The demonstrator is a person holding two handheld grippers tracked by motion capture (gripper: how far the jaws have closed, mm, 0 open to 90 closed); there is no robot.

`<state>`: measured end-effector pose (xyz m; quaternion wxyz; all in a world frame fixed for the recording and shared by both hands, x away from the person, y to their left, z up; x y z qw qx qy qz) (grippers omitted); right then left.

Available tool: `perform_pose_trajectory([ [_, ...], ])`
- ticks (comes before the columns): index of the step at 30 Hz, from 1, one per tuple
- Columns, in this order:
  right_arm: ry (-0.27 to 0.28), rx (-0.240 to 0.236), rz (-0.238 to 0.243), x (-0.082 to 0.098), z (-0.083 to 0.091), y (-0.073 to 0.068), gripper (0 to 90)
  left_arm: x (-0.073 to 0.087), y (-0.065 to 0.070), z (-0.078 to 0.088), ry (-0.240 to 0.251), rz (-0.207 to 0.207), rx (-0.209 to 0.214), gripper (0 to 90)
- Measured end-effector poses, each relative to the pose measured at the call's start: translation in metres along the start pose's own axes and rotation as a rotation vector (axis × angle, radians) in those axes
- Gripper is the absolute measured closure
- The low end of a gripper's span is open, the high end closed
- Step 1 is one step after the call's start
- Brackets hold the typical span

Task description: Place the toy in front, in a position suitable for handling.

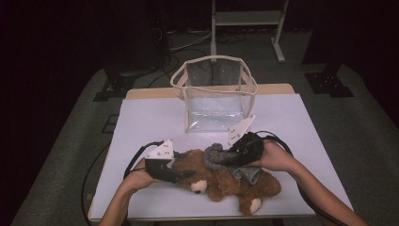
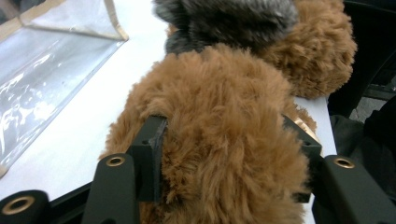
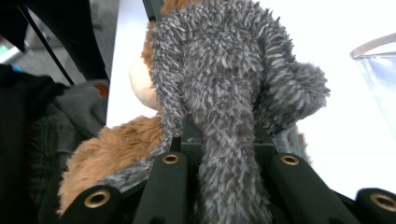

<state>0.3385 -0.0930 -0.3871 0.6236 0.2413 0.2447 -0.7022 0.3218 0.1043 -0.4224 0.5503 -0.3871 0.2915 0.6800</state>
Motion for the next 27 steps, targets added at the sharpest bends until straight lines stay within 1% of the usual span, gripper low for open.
perform_pose_trajectory([
  [3,-0.024,-0.005,0.019,-0.013,0.006,0.003,74.0,-0.006,0.001,-0.008,-0.006,-0.023,0.006,45.9],
  [5,-0.024,-0.005,0.041,-0.022,0.005,0.005,74.0,-0.010,0.000,-0.013,0.003,-0.032,0.008,46.3],
  [8,-0.016,-0.013,0.068,-0.035,-0.003,0.003,74.0,-0.015,0.000,-0.020,0.010,-0.033,0.017,46.2],
  [11,-0.018,-0.014,0.094,-0.041,-0.015,0.000,74.0,-0.014,0.000,-0.021,0.010,-0.035,0.014,45.9],
  [13,-0.002,-0.022,0.086,-0.040,-0.017,0.001,74.0,-0.012,0.000,-0.019,0.023,-0.026,0.019,45.6],
  [14,0.001,-0.022,0.077,-0.036,-0.016,0.002,74.0,-0.011,0.001,-0.019,0.026,-0.025,0.019,45.4],
  [15,-0.004,-0.016,0.076,-0.033,-0.016,0.003,73.9,-0.011,0.001,-0.018,0.025,-0.027,0.017,45.3],
  [17,-0.030,0.003,0.067,-0.021,-0.013,0.005,73.9,-0.012,0.001,-0.018,0.020,-0.036,0.013,44.8],
  [19,-0.027,0.009,0.035,-0.010,-0.008,0.007,73.9,-0.014,0.002,-0.018,0.023,-0.040,0.015,44.7],
  [21,-0.011,0.018,0.021,-0.005,-0.002,0.008,73.9,-0.016,0.003,-0.019,0.027,-0.044,0.018,44.7],
  [24,-0.004,0.026,0.044,-0.012,-0.001,0.004,73.9,-0.018,0.003,-0.020,0.018,-0.050,0.015,44.6],
  [27,0.018,0.002,0.070,-0.026,-0.007,0.000,73.8,-0.018,0.002,-0.021,0.021,-0.048,0.013,44.6],
])
Point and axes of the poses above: each handheld gripper's, and its own axes: z roughly backward along the jaws, x roughly out of its underside, y roughly to its right, the point moved 6 cm from there along -z, roughly forward along the jaws
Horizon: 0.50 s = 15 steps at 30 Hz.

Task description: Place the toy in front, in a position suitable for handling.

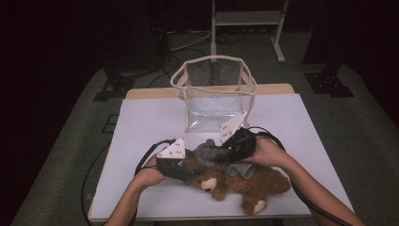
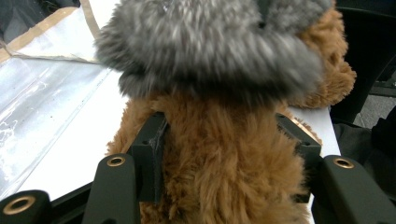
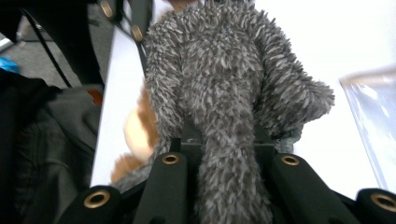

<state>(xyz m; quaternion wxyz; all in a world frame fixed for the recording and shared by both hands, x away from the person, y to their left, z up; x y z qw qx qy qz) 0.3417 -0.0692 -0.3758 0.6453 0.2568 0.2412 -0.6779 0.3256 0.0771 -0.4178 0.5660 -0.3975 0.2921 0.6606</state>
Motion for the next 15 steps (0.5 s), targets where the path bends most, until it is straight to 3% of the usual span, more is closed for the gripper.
perform_pose_trajectory([
  [6,0.029,-0.018,0.011,-0.014,-0.012,0.000,73.8,0.002,0.000,0.000,-0.002,0.003,0.002,44.6],
  [9,-0.018,0.011,0.029,-0.006,-0.008,0.001,73.6,0.002,0.002,0.001,-0.012,-0.002,-0.005,44.7],
  [12,-0.055,0.029,0.014,0.010,0.000,0.001,73.6,0.002,0.004,0.002,-0.029,-0.014,-0.011,44.7],
  [15,-0.020,0.028,-0.027,0.024,0.012,-0.001,73.7,0.002,0.005,0.002,-0.027,-0.015,-0.006,44.7],
])
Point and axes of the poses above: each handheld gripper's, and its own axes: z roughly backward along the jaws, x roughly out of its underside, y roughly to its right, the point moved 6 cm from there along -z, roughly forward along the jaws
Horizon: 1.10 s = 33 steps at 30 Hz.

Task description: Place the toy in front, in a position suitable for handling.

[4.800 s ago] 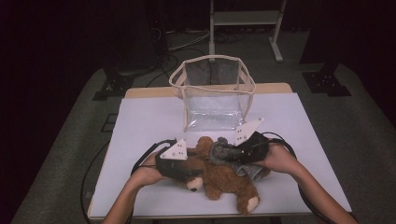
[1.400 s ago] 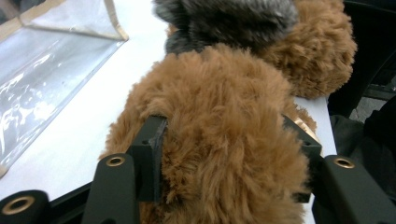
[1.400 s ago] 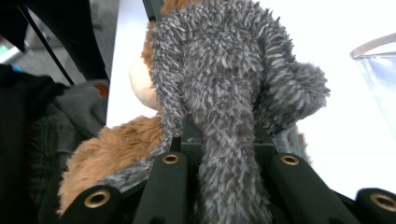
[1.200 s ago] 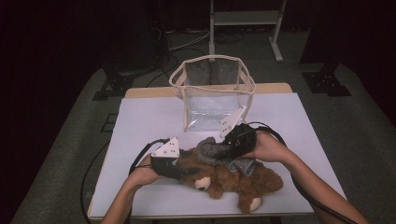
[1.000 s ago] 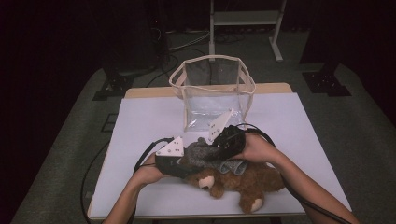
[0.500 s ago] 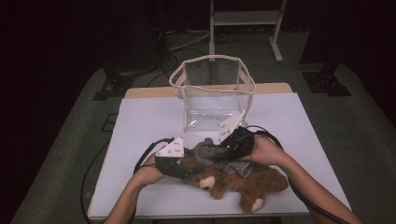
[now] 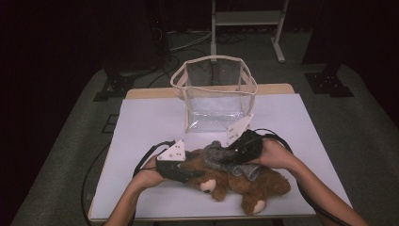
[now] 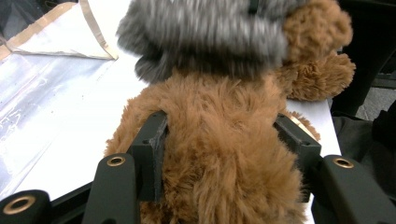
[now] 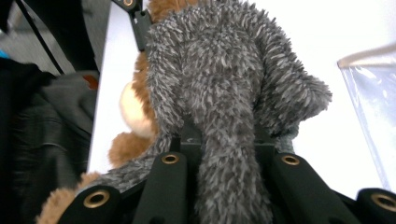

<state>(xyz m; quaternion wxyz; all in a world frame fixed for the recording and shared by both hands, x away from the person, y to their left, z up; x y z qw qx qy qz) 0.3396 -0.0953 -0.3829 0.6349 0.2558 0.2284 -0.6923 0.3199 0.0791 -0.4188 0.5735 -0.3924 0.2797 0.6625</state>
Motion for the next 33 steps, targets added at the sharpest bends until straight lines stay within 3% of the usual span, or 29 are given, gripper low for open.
perform_pose_trajectory([
  [5,0.057,0.021,-0.038,0.019,0.021,-0.004,73.7,0.001,0.000,0.001,-0.003,0.005,0.003,44.6],
  [13,0.073,0.039,-0.071,0.049,0.039,-0.018,73.6,0.001,0.000,0.002,-0.018,-0.016,0.006,44.0],
  [18,0.071,0.073,-0.085,0.056,0.051,-0.019,73.6,0.002,0.000,0.002,-0.021,-0.011,0.003,43.9],
  [26,0.111,0.059,-0.100,0.064,0.051,-0.024,73.4,0.003,-0.001,0.003,-0.013,0.002,0.003,43.7],
  [30,0.100,0.060,-0.121,0.078,0.055,-0.028,73.3,0.003,-0.001,0.004,-0.022,-0.008,0.005,43.6],
  [33,0.091,0.087,-0.139,0.085,0.062,-0.025,73.2,0.003,-0.001,0.004,-0.025,-0.007,0.006,43.6],
])
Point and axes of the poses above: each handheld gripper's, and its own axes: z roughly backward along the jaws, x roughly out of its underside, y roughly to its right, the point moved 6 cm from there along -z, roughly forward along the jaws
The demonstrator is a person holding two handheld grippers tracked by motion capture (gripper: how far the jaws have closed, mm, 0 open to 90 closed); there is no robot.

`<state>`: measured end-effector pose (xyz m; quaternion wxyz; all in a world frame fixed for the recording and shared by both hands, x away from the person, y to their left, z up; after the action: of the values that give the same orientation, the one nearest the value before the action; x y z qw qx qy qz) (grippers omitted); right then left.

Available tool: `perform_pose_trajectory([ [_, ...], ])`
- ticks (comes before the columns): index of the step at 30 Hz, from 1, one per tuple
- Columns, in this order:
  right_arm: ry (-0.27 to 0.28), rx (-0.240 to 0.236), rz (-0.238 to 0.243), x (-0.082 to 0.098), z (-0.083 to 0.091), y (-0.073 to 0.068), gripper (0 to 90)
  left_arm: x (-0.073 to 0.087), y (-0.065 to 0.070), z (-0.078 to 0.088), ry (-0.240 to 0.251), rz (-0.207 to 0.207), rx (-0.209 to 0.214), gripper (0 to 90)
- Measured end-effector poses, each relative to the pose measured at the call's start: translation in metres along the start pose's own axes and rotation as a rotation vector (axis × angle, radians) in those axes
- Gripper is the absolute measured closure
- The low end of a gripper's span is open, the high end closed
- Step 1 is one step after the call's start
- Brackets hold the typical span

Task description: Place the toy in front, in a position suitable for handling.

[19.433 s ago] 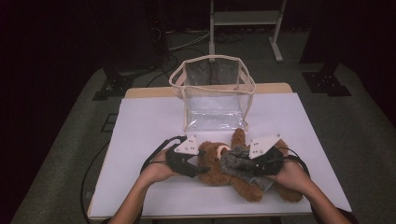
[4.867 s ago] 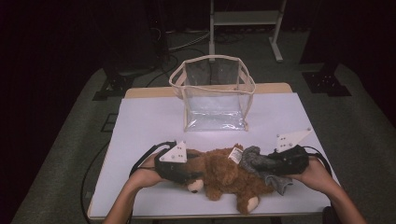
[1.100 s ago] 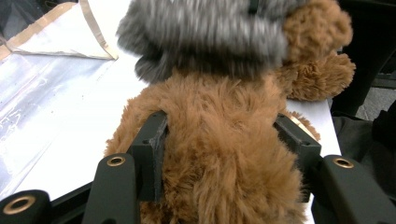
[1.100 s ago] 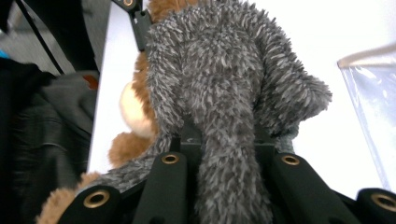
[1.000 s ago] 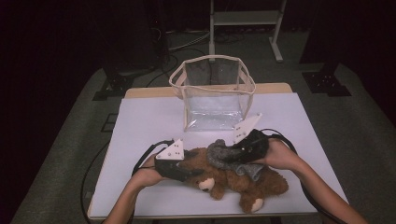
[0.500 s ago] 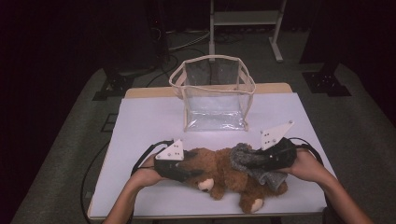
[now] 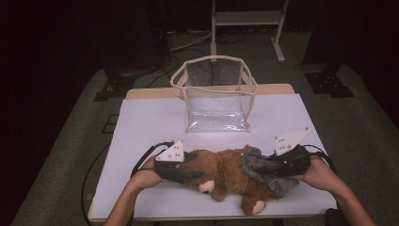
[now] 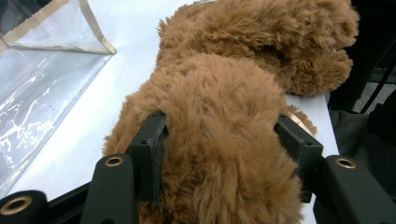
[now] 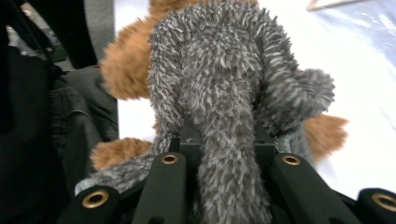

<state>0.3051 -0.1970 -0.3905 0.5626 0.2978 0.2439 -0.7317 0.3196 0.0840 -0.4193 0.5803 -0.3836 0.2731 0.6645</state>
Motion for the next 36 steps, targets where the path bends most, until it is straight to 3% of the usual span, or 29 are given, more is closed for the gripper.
perform_pose_trajectory([
  [6,0.029,0.035,-0.015,-0.014,-0.008,0.023,73.3,0.000,-0.001,0.000,-0.002,0.001,-0.001,43.2],
  [11,0.040,0.004,-0.030,-0.026,-0.031,0.035,73.3,0.002,-0.001,0.002,0.000,0.014,-0.001,41.9],
  [18,0.062,-0.036,-0.032,-0.018,-0.039,0.017,73.6,-0.007,0.000,0.002,-0.028,0.023,0.000,25.8],
  [24,0.073,-0.040,-0.009,-0.016,-0.039,0.001,73.8,-0.014,0.002,-0.012,-0.070,0.017,0.025,14.1],
  [34,0.096,-0.056,-0.029,-0.012,-0.040,0.002,73.8,-0.013,-0.004,-0.038,-0.166,0.043,0.053,5.1],
  [36,0.096,-0.051,-0.029,-0.012,-0.040,0.003,73.8,-0.012,-0.004,-0.041,-0.197,0.026,0.058,6.3],
])
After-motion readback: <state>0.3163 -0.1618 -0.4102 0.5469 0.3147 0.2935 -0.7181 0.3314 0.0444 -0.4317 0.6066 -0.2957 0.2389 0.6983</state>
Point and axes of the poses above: each handheld gripper's, and its own axes: z roughly backward along the jaws, x roughly out of its underside, y roughly to its right, the point moved 6 cm from there along -z, roughly forward along the jaws
